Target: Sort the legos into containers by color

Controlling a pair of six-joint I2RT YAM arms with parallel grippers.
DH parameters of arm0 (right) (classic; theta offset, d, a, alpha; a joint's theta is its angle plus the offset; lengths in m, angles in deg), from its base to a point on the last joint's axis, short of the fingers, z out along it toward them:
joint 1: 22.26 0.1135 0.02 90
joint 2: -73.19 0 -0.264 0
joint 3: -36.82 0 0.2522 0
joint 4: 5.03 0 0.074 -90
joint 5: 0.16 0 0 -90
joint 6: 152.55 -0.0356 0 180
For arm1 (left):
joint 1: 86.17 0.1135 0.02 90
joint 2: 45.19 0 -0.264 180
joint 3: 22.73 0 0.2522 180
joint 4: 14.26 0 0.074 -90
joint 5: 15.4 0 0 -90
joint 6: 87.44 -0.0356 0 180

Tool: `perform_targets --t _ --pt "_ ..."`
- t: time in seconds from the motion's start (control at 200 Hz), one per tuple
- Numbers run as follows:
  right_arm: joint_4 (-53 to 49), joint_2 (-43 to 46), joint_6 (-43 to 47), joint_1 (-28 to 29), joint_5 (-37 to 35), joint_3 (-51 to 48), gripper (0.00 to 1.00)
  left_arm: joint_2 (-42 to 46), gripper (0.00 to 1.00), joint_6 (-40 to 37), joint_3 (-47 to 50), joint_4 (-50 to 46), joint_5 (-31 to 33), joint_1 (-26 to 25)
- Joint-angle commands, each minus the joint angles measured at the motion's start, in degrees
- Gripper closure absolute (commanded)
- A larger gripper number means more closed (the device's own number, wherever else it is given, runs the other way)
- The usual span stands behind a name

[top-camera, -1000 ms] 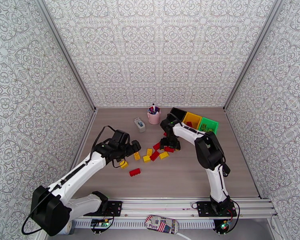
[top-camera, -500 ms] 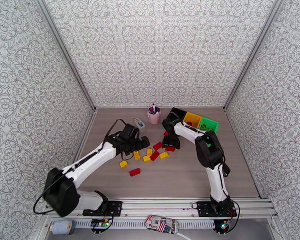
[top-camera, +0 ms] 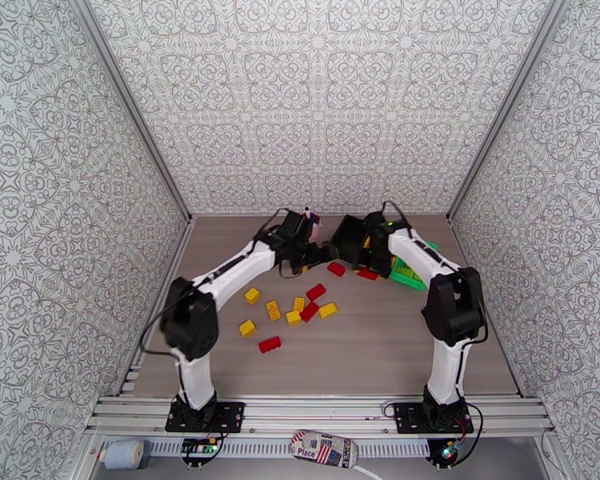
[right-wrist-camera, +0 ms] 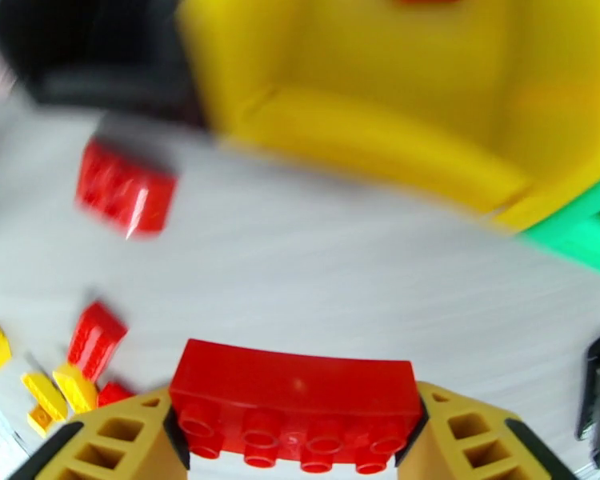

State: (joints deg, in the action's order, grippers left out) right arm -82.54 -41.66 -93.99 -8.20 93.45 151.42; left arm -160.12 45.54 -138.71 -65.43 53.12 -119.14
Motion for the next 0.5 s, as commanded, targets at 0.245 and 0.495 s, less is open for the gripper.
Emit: perform_targets --t 0.245,0.495 --pt "-15.33 -18.33 3.88 -6.49 -1.08 36.57 0.27 -12.12 0.02 -2.70 -23.88 -8.40 -5.37 -1.92" --pt "-15.28 -16.34 4.72 -6.68 -0.31 35.75 0.17 -2.55 0.03 -4.30 -10.55 -8.89 2.84 -0.45"
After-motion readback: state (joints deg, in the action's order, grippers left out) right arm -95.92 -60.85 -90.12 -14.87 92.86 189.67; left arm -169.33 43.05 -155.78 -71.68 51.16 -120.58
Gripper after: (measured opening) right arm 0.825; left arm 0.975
